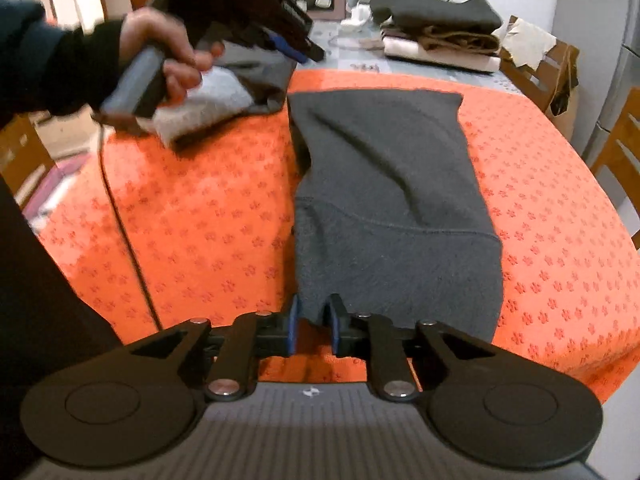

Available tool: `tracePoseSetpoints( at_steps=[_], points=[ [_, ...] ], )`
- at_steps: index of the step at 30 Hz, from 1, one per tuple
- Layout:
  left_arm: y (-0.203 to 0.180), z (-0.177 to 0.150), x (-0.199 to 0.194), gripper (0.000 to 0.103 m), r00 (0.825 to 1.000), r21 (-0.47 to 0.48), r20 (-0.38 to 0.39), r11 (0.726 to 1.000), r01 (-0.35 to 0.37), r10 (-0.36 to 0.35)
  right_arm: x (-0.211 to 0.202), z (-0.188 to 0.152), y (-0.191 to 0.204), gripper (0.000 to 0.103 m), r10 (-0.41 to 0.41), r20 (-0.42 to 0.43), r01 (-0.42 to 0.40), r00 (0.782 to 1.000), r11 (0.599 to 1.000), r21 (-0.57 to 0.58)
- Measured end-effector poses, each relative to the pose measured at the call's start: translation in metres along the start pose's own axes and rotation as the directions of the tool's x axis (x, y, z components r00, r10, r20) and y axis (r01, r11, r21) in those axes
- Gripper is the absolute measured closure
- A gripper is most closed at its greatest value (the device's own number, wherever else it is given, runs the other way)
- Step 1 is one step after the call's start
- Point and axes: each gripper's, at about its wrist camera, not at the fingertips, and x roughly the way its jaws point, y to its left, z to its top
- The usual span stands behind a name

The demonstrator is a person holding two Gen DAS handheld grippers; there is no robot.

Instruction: Fold clothes

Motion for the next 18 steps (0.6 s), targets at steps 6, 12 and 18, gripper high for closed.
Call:
tracePoseSetpoints(
  at_steps=[6, 12, 18],
  points=[
    [-0.015, -0.019, 0.021, 0.086, 0.993, 0.035, -0.097, 0.997, 0.076, -0.072, -0.025, 0.005, -0.018, 0.08, 0.003, 0.099, -0.008, 0.995, 0.999, 0.049],
    [-0.015, -0.027, 0.039, 0.085, 0.989, 0.038, -0.136, 0.997, 0.061, -0.055, -0.017, 0.033, -0.03, 0.048, -0.057, 0.166, 0.05, 0.985, 0.998, 0.043],
    [-0.013, -0.03, 0.045, 0.085, 0.987, 0.043, -0.156, 0.998, 0.048, -0.041, 0.039, 0.043, -0.032, 0.045, -0.185, 0.087, 0.188, 0.979, 0.982, -0.034]
  ],
)
